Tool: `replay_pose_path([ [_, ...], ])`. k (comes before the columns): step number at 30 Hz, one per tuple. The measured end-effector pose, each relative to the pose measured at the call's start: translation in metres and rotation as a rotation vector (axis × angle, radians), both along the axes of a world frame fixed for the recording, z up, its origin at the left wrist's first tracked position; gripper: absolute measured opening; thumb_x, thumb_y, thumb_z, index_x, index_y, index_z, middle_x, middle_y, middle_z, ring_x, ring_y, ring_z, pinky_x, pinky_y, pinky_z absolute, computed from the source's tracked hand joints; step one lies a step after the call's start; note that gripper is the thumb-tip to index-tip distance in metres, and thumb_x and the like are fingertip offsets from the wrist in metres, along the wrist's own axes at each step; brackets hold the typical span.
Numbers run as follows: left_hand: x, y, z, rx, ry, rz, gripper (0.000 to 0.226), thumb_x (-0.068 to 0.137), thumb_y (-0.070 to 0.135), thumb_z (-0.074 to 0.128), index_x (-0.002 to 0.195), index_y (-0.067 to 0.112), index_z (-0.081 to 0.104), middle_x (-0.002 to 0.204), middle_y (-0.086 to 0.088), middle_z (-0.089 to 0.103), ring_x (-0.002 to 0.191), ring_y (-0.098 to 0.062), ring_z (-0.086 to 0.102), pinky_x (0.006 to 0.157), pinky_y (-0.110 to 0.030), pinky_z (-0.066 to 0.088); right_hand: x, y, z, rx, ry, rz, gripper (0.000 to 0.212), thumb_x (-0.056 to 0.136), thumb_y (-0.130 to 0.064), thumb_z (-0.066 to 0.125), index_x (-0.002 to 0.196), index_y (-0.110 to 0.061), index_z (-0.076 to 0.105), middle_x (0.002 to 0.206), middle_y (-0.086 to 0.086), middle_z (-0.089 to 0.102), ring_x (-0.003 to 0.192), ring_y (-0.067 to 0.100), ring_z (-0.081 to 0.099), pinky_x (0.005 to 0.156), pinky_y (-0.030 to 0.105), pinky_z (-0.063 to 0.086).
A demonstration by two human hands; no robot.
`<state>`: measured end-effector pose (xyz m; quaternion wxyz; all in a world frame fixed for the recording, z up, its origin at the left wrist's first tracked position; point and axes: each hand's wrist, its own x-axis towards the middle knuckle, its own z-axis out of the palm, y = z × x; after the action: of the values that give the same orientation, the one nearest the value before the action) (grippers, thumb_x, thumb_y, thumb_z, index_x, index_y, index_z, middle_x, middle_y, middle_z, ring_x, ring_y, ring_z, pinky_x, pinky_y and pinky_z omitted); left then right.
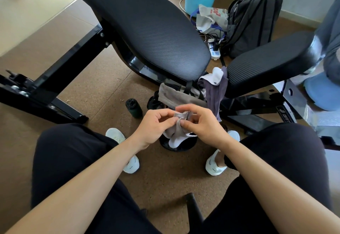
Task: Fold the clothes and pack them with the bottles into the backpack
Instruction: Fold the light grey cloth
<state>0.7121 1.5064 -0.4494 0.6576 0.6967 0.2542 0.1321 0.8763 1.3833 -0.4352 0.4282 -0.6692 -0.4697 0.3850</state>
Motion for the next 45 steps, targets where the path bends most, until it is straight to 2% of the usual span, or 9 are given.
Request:
replay_pose_path([
  [4,0.002,-0.003,-0.003,0.066,0.001,0.073,0.014,0.095,0.006,0.068,0.107,0.011,0.064,0.088,-0.008,0.073,0.078,-0.019,0.068,0.072,-0.031,0.056,0.004,0.002,-0.001,-0.039,-0.089,-0.045,0.007,0.092,-0.021,0.075,0.098,-0.017,0.075,0.078,0.0,0.073,0.067,0.022,0.067,0.064,0.043,0.057],
  [10,0.001,-0.011,-0.004,0.252,-0.01,0.04,0.022,0.082,0.021,0.08,0.09,0.014,0.061,0.078,-0.004,0.063,0.065,-0.025,0.06,0.061,-0.041,0.053,0.001,0.001,0.0,-0.024,-0.118,-0.121,0.007,0.091,-0.021,0.076,0.086,-0.017,0.074,0.069,-0.011,0.067,0.061,-0.001,0.057,0.059,0.015,0.042],
  [14,0.003,-0.02,-0.008,0.396,0.038,0.091,0.028,0.079,0.021,0.084,0.077,0.03,0.058,0.067,0.012,0.059,0.06,-0.005,0.056,0.057,-0.021,0.044,-0.003,0.002,0.002,-0.007,-0.016,-0.124,0.006,0.093,-0.021,0.074,0.089,-0.017,0.075,0.075,-0.001,0.074,0.068,0.012,0.067,0.062,0.03,0.052],
  [18,0.004,-0.02,-0.008,0.423,0.042,0.098,0.014,0.08,0.022,0.077,0.078,0.026,0.064,0.068,0.012,0.062,0.064,-0.007,0.059,0.06,-0.016,0.043,-0.003,-0.001,0.005,0.008,0.062,-0.075,0.005,0.095,-0.022,0.072,0.095,-0.019,0.077,0.086,0.004,0.077,0.083,0.03,0.071,0.074,0.043,0.057],
  [27,0.004,-0.004,-0.024,0.362,0.078,-0.075,0.026,0.079,0.031,0.058,0.091,0.019,0.077,0.096,0.007,0.072,0.09,-0.01,0.066,0.079,-0.035,0.054,0.013,-0.006,0.012,-0.011,0.201,0.009,0.011,0.101,-0.016,0.062,0.102,-0.016,0.074,0.091,-0.004,0.073,0.087,0.009,0.067,0.075,0.024,0.053],
  [35,-0.004,0.002,-0.047,0.675,0.474,-0.439,0.043,0.104,0.047,0.047,0.114,0.018,0.076,0.115,0.009,0.056,0.104,-0.014,0.056,0.083,-0.036,0.049,0.032,-0.012,0.022,0.077,0.291,0.015,0.017,0.103,-0.015,0.058,0.098,-0.023,0.072,0.093,0.002,0.063,0.088,0.018,0.056,0.083,0.033,0.044],
  [39,-0.007,-0.002,-0.053,0.68,0.601,-0.514,0.038,0.106,0.046,0.045,0.104,0.018,0.071,0.105,0.01,0.047,0.083,-0.007,0.05,0.07,-0.025,0.037,0.049,-0.019,0.026,0.126,0.393,-0.117,0.014,0.1,-0.02,0.058,0.097,-0.024,0.071,0.09,0.005,0.059,0.083,0.019,0.053,0.079,0.032,0.042],
  [42,-0.01,-0.001,-0.052,0.682,0.6,-0.505,0.036,0.105,0.049,0.044,0.078,0.03,0.058,0.102,0.007,0.048,0.077,-0.007,0.05,0.072,-0.033,0.045,0.07,-0.024,0.022,0.137,0.339,-0.254,0.009,0.098,-0.032,0.064,0.098,-0.025,0.07,0.095,0.014,0.054,0.089,0.03,0.044,0.083,0.045,0.034],
  [45,-0.013,0.002,-0.053,0.739,0.563,-0.452,0.044,0.103,0.051,0.046,0.08,0.019,0.067,0.099,0.005,0.049,0.077,-0.01,0.053,0.073,-0.037,0.049,0.084,-0.027,0.014,0.122,0.262,-0.478,0.013,0.1,-0.023,0.059,0.093,-0.024,0.07,0.09,0.011,0.056,0.086,0.023,0.049,0.083,0.038,0.038],
])
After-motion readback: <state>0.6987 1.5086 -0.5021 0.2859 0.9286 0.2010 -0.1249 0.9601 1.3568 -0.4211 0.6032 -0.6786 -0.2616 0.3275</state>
